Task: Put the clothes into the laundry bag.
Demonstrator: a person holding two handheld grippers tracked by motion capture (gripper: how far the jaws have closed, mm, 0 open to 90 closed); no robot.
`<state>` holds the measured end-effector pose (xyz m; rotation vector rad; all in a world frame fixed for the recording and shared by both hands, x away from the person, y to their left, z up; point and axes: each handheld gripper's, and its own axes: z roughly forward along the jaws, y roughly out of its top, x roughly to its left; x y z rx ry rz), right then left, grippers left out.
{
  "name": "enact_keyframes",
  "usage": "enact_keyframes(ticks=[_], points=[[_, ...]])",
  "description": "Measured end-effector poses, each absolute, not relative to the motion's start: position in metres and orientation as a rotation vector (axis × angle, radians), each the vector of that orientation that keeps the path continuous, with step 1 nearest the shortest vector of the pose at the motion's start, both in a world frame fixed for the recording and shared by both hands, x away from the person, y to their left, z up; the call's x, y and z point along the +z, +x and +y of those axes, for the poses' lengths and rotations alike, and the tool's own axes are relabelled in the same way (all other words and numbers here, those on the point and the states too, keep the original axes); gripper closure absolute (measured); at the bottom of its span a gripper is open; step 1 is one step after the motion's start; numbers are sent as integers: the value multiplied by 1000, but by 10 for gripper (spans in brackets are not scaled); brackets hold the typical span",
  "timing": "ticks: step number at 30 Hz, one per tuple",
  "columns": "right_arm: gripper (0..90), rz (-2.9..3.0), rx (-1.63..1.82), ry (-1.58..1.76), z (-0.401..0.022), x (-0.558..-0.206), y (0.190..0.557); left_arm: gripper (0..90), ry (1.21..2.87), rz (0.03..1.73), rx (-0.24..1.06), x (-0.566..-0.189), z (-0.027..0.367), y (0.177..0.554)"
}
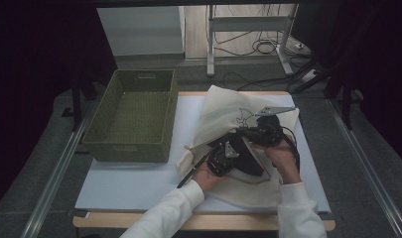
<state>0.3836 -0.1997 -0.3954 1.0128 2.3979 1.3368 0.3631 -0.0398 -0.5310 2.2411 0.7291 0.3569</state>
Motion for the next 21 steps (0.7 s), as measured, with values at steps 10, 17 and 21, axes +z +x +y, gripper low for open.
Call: enact_keyframes(ticks=[10,17,21], points=[[864,2390,1346,1013,-201,-394,383,900,2254,758,410,-529,-48,374],[864,2389,1349,1016,-201,-394,384,900,2219,780,368,-528,-44,368],[863,2394,1344,1013,-201,-395,383,900,2201,767,357,-524,-33,356]])
